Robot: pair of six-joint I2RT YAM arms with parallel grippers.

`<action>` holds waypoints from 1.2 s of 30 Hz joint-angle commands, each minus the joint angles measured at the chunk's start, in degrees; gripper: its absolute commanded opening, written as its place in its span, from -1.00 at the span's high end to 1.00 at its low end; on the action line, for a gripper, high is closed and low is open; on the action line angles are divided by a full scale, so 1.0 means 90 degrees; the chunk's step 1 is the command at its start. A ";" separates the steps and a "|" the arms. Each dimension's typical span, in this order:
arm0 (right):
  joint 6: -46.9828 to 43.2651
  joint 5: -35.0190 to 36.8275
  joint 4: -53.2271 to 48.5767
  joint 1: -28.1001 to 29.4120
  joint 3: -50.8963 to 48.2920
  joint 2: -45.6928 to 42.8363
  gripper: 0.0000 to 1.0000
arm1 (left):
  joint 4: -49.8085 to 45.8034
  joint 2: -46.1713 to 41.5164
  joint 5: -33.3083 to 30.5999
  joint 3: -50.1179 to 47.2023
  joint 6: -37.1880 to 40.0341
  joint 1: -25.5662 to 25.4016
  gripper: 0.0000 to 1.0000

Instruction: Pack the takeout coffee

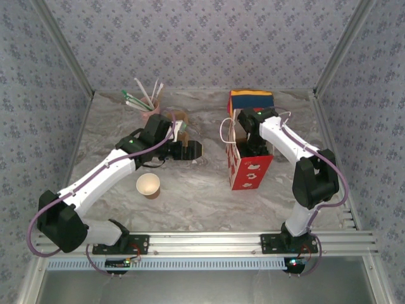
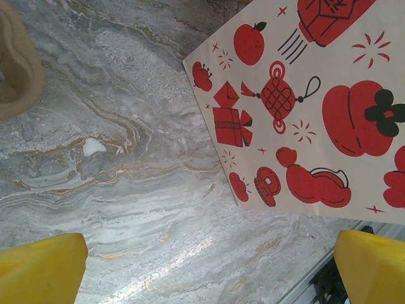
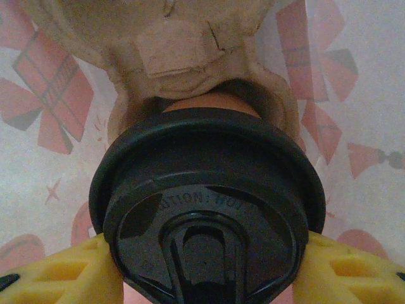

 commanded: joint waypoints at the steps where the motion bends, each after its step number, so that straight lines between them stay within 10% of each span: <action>1: -0.0059 0.0037 0.0174 -0.0035 -0.0321 0.0248 -0.18 | -0.0095 -0.0153 -0.0032 0.0052 -0.0046 -0.0075 -0.99; 36: -0.0066 0.0044 0.0432 -0.0036 -0.0620 0.0287 -0.18 | -0.0118 -0.0153 -0.0078 0.0066 -0.0027 -0.0086 -1.00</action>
